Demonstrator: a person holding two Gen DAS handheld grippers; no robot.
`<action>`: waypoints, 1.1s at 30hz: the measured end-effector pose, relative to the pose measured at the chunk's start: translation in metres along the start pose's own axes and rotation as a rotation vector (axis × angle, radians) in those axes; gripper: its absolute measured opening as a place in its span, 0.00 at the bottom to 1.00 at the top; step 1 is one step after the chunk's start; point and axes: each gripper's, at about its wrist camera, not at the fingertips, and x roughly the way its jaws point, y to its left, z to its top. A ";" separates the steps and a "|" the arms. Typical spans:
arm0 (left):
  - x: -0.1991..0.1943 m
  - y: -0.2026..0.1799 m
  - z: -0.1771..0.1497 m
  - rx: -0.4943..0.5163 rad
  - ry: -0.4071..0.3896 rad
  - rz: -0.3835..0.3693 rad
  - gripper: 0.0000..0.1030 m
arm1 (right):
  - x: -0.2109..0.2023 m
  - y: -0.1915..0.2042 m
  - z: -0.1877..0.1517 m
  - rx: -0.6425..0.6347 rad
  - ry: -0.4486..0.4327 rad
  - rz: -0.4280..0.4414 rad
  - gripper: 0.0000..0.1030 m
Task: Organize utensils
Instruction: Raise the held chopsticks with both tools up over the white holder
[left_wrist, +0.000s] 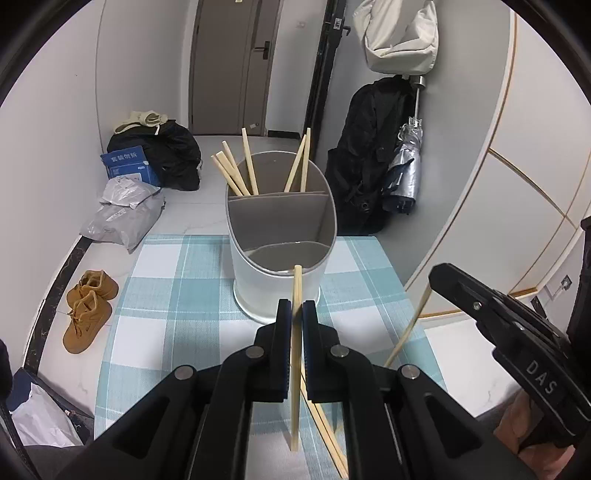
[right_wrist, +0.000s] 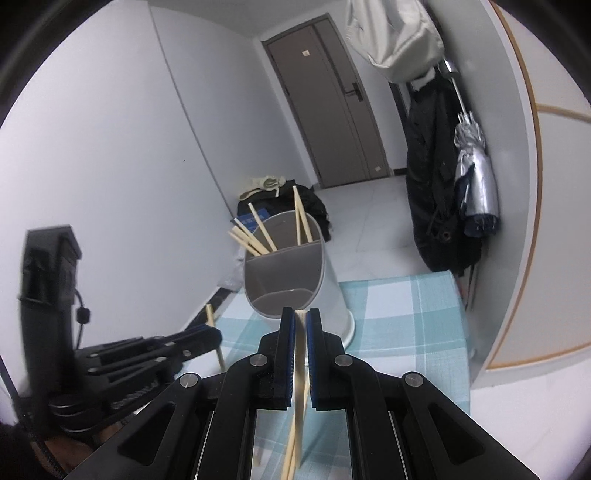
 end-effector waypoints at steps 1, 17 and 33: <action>0.000 0.001 0.000 -0.004 0.000 -0.002 0.02 | -0.001 0.001 0.000 -0.001 -0.006 -0.001 0.05; -0.014 0.005 0.010 0.025 0.050 -0.005 0.01 | -0.011 0.012 0.001 0.005 -0.016 -0.015 0.05; -0.035 -0.004 0.052 0.062 0.052 -0.049 0.01 | -0.022 0.022 0.045 -0.020 -0.079 -0.010 0.05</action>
